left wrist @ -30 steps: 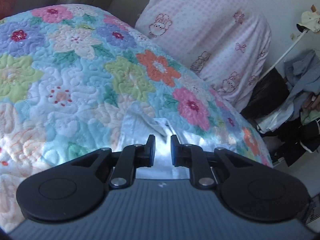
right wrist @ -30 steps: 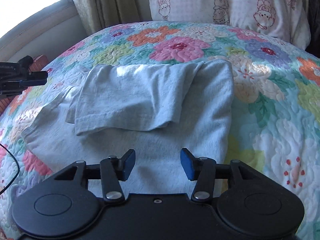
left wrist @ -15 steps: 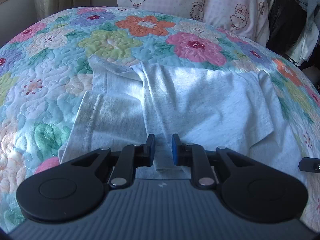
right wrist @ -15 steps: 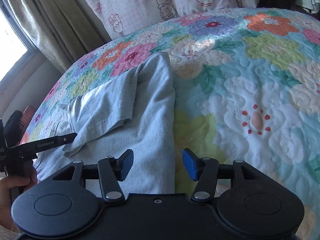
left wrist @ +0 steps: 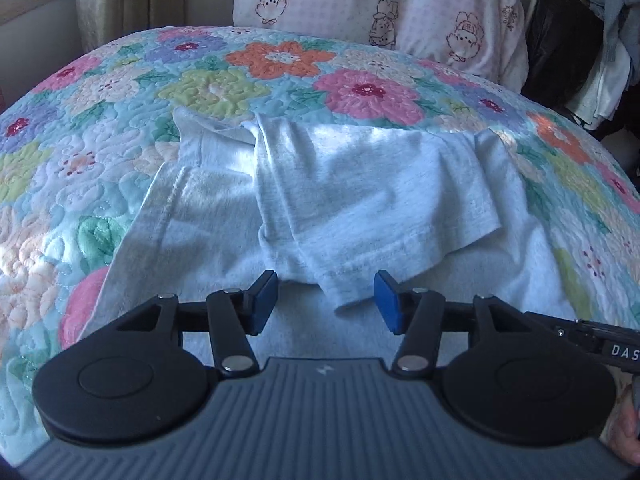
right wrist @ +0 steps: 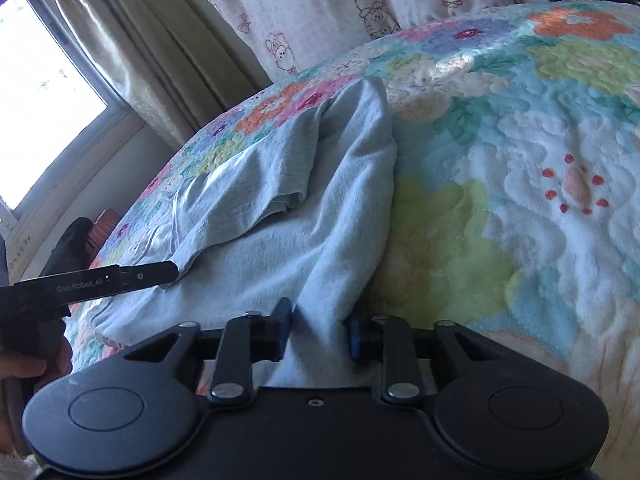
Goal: Fold clothes
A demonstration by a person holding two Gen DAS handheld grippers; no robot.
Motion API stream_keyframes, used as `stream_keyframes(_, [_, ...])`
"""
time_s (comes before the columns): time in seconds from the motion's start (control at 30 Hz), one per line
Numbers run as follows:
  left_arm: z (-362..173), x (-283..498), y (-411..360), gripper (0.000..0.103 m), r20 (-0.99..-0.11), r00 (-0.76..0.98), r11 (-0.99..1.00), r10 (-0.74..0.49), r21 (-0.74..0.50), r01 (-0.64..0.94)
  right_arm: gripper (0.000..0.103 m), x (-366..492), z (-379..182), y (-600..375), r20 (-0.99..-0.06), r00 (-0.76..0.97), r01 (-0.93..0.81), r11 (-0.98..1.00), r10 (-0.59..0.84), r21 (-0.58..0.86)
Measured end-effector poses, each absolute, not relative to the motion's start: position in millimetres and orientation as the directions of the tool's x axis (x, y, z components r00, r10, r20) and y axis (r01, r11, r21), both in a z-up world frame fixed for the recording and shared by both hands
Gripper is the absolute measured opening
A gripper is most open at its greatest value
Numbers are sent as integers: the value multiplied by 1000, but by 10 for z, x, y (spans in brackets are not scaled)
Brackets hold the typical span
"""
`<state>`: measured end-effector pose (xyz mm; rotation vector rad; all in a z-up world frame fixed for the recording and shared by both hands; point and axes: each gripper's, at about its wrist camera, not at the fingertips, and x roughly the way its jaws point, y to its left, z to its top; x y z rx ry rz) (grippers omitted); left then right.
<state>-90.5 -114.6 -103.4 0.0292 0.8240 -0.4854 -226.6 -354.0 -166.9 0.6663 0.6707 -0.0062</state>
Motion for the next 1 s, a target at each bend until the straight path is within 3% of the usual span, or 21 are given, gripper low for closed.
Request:
stream_keyframes(0.07, [-1090, -904, -1150, 53, -725, 568, 894, -390, -150, 422, 14, -2215, -1605, -3476, -563, 807, 216, 798, 178, 562])
stream_keyframes(0.23, [-1164, -893, -1123, 53, -773, 527, 896, -354, -117, 429, 14, -2300, -918, -2988, -549, 823, 34, 953, 144, 301])
stream_keyframes(0.53, [-1188, -748, -519, 50, -713, 440, 838, -546, -464, 289, 13, -1900, -649, -2702, -492, 842, -83, 955, 220, 284])
stream_keyframes(0.77, [-1195, -742, -102, 49, -661, 452, 787, -599, -589, 182, 13, -1755, -603, -2153, -539, 805, -202, 968, 249, 146])
stream_keyframes(0.9, [-1091, -630, 137, 48, -614, 491, 758, -617, -632, 162, 13, -1603, -616, -2052, -505, 779, -311, 928, 372, 204])
stream_keyframes(1.0, [-1047, -566, 372, 49, -589, 531, 749, -610, -646, 144, 13, -1464, -667, -1902, -548, 728, -368, 909, 412, 194])
